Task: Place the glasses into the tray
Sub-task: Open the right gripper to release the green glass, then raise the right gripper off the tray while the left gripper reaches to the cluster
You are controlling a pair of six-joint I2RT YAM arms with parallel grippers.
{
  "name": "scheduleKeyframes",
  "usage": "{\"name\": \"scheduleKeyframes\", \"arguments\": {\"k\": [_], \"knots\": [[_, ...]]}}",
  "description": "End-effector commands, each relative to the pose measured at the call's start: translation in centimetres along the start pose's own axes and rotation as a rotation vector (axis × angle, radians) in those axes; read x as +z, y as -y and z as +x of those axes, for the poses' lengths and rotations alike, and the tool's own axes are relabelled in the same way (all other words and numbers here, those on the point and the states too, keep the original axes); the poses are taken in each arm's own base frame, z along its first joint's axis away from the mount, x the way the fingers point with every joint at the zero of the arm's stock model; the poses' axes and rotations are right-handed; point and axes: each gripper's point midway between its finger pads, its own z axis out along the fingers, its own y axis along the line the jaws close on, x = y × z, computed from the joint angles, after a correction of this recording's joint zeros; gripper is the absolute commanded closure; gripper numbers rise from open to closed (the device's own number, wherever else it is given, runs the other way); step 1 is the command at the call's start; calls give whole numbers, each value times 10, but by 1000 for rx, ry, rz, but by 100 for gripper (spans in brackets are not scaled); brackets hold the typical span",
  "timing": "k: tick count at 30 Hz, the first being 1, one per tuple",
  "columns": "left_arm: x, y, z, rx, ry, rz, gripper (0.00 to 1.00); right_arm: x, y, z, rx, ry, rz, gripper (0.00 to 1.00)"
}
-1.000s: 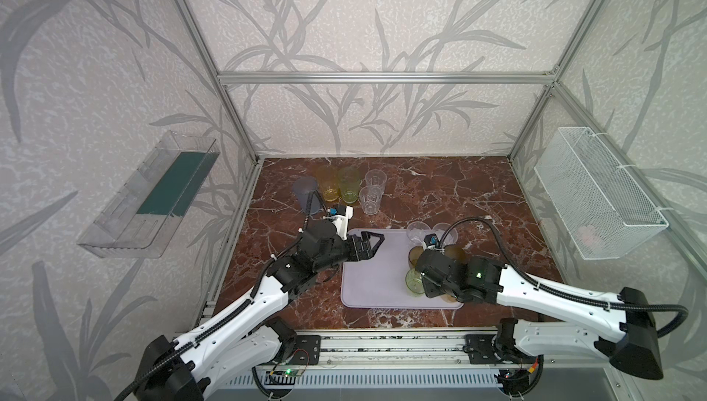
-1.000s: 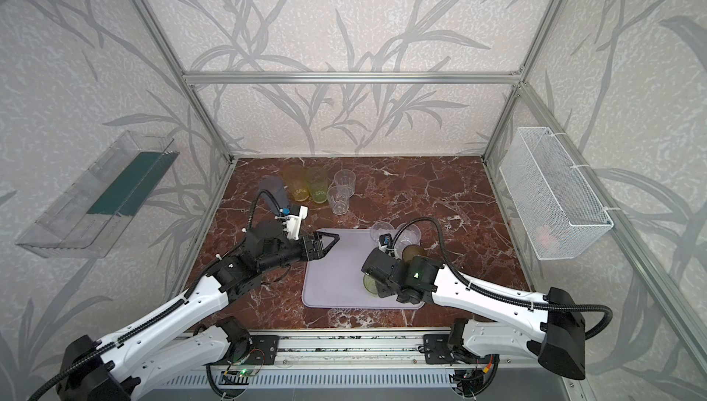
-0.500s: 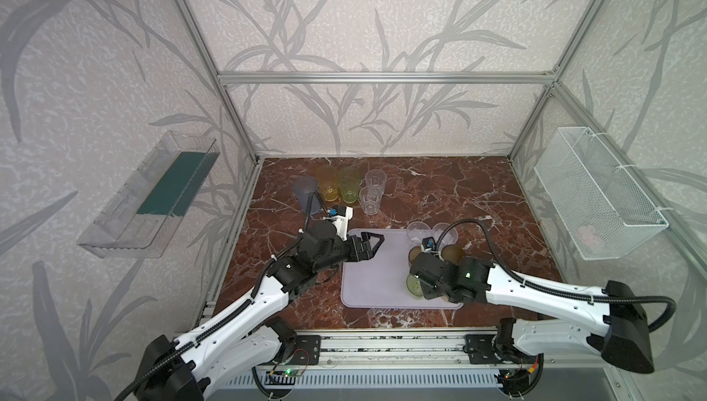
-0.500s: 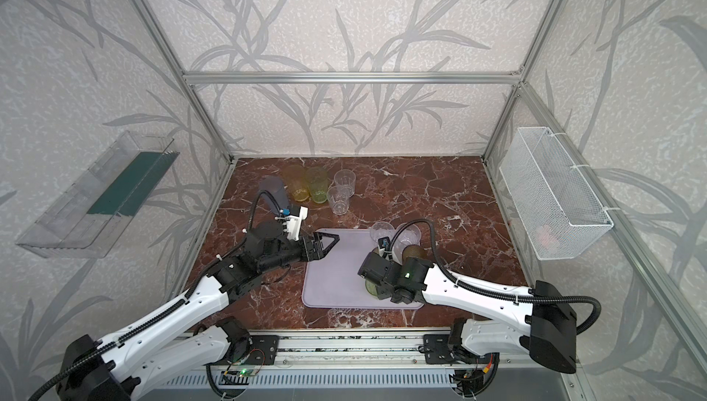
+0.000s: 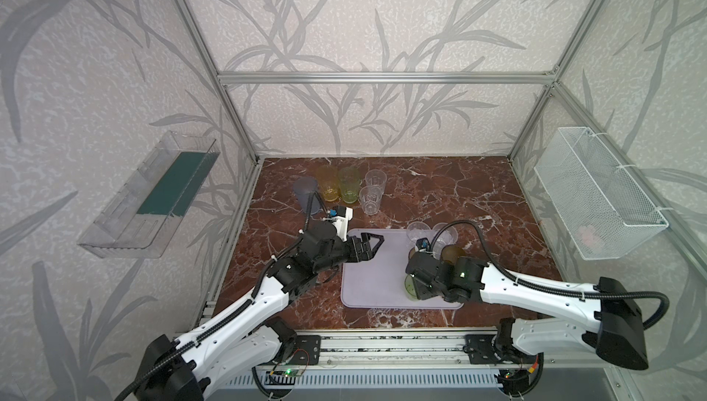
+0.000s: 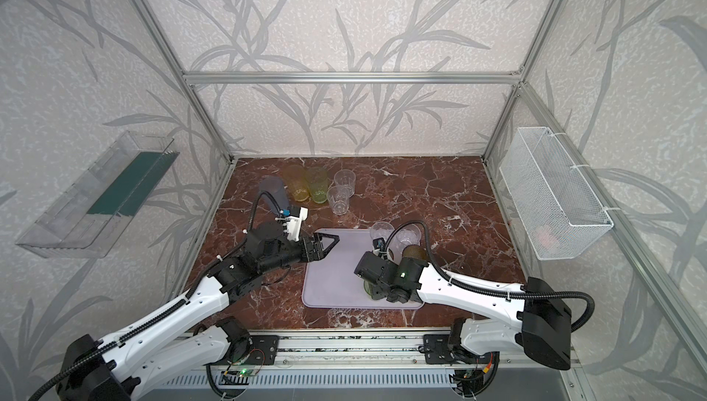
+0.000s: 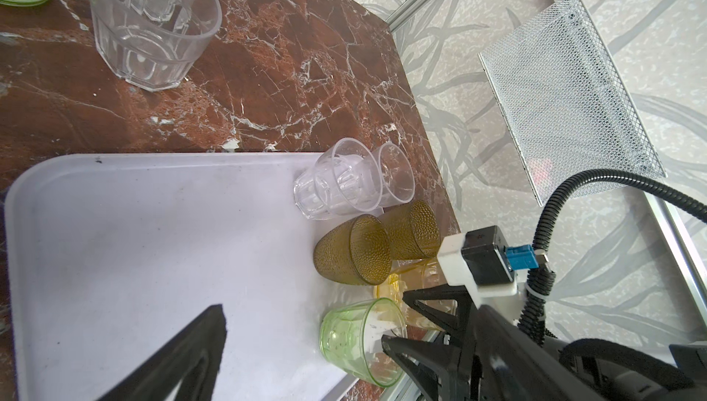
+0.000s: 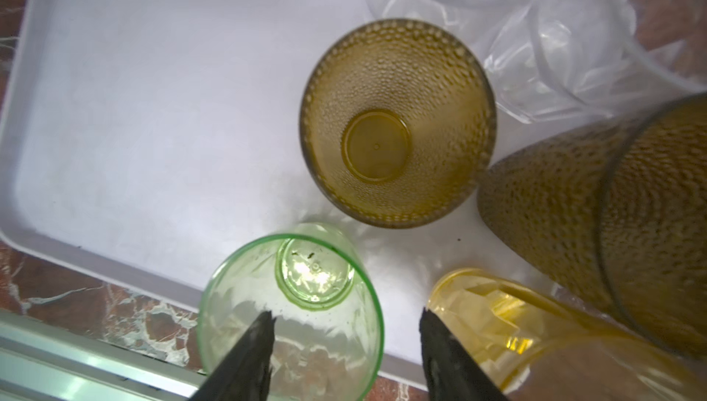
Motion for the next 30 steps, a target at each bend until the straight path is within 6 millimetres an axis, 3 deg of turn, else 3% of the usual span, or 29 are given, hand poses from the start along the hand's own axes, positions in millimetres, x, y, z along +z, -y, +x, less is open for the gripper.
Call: {"name": "scheduleKeyframes", "arguments": {"k": [1, 10, 16, 30], "knots": [[-1, 1, -2, 10, 7, -1, 1, -17, -15, -15, 5, 50, -68, 35], [-8, -10, -15, 66, -10, -151, 1, -40, -11, -28, 28, 139, -121, 18], [1, -23, -20, 61, -36, -237, 1, -57, -4, -41, 18, 252, -150, 8], [23, -41, -46, 36, 3, -302, 1, -70, 4, -77, -22, 354, -200, 0]]}}
